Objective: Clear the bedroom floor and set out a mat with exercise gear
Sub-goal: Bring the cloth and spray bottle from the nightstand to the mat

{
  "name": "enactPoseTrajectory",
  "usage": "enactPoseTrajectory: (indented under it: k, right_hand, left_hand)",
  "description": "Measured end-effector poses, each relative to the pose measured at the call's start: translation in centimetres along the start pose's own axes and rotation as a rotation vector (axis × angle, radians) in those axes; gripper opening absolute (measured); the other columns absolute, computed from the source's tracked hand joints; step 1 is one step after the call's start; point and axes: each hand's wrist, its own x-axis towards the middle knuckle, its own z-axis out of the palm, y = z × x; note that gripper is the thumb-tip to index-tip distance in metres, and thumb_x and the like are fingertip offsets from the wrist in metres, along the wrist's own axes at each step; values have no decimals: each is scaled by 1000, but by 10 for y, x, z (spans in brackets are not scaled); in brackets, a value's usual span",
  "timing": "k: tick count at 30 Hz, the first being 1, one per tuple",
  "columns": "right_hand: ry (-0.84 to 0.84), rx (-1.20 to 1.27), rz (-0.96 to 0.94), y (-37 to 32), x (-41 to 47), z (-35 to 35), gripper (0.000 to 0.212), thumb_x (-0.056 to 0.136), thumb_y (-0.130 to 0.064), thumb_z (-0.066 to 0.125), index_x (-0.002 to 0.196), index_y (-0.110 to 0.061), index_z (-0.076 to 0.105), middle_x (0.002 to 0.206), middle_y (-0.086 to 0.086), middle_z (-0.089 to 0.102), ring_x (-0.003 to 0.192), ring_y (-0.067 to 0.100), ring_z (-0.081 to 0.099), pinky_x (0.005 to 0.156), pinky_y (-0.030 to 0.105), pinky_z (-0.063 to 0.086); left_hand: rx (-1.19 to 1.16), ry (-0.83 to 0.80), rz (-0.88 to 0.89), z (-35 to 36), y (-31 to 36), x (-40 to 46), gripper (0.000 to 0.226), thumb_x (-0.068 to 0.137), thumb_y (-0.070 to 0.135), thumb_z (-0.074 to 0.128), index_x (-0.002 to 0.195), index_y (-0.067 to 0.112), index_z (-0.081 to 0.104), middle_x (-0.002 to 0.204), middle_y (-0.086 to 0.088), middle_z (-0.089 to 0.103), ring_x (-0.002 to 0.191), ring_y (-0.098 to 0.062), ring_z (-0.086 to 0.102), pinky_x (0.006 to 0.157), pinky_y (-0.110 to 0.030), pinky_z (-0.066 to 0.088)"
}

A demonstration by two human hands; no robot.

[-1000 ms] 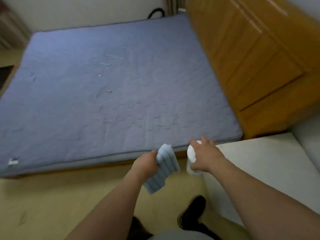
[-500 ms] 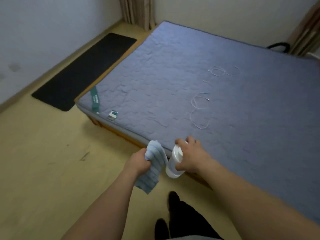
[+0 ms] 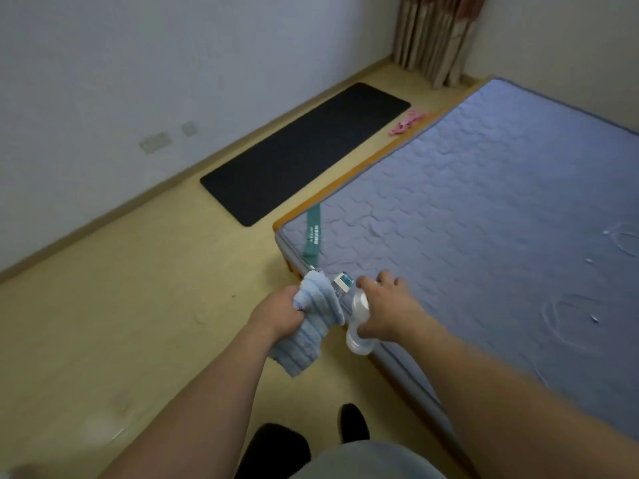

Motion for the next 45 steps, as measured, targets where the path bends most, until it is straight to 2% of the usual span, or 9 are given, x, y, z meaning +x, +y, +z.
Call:
enactPoseTrajectory:
  k: [6, 14, 21, 26, 32, 36, 39, 42, 45]
  right_hand:
    - [-11, -36, -35, -85, 128, -34, 86, 66, -43, 76, 137, -28, 30, 130, 8, 34, 118, 33, 36, 96, 43, 44]
    - [-27, -126, -14, -212, 287, -70, 87, 67, -44, 74, 139, -30, 27, 133, 9, 34, 118, 34, 37, 95, 42, 45]
    - [-64, -22, 27, -283, 388, -109, 87, 68, -43, 76, 139, -29, 29, 131, 6, 35, 120, 33, 37, 98, 43, 43]
    - [-89, -165, -91, -331, 490, -126, 82, 68, -44, 74, 136, -28, 31, 127, 6, 37, 114, 32, 40, 92, 40, 45]
    - [-37, -36, -121, -376, 633, -168, 88, 65, -43, 77, 137, -33, 29, 131, 2, 34, 119, 29, 37, 90, 40, 50]
    - [-74, -25, -160, -395, 701, -198, 89, 64, -41, 78, 136, -32, 28, 131, 3, 33, 120, 29, 35, 92, 40, 49]
    - [-93, 52, -126, -385, 739, -221, 89, 63, -42, 80, 136, -34, 29, 131, 1, 34, 121, 27, 35, 95, 40, 49]
    - [-68, 115, -57, -355, 783, -247, 89, 64, -42, 81, 136, -35, 29, 131, 0, 35, 120, 26, 37, 97, 41, 48]
    - [2, 162, 61, -318, 810, -272, 90, 63, -44, 81, 136, -35, 29, 131, 0, 36, 119, 26, 38, 96, 40, 48]
  left_hand:
    - [-36, 40, -33, -98, -56, 94, 20, 94, 26, 46, 107, 17, 57, 117, -12, 64, 105, -31, 60, 91, -38, 48]
    - [-29, 31, -4, -251, -152, 228, 19, 89, 37, 46, 98, 23, 56, 101, 0, 67, 92, -23, 63, 86, -38, 52]
    - [-49, 15, -34, -340, -201, 307, 18, 90, 35, 42, 93, 23, 56, 93, 3, 66, 85, -19, 63, 83, -39, 53]
    - [-27, 27, -39, -397, -231, 383, 22, 90, 38, 42, 94, 22, 56, 92, 5, 65, 83, -16, 63, 80, -38, 53]
    - [-53, 117, -152, -485, -270, 490, 24, 94, 38, 37, 92, 26, 58, 92, 6, 66, 82, -12, 61, 77, -32, 50]
    - [-47, 167, -199, -529, -279, 553, 30, 97, 41, 37, 94, 25, 62, 92, 6, 68, 84, -13, 63, 84, -35, 52]
    - [23, 128, -205, -546, -267, 598, 34, 100, 40, 37, 95, 20, 65, 93, 4, 70, 88, -15, 66, 86, -33, 52]
    - [133, 62, -131, -558, -228, 674, 23, 99, 27, 44, 99, 12, 60, 102, -2, 67, 94, -19, 63, 84, -31, 49]
    - [116, -17, -29, -562, -177, 733, 26, 98, 33, 38, 87, 20, 58, 92, 0, 67, 85, -16, 62, 82, -36, 52]
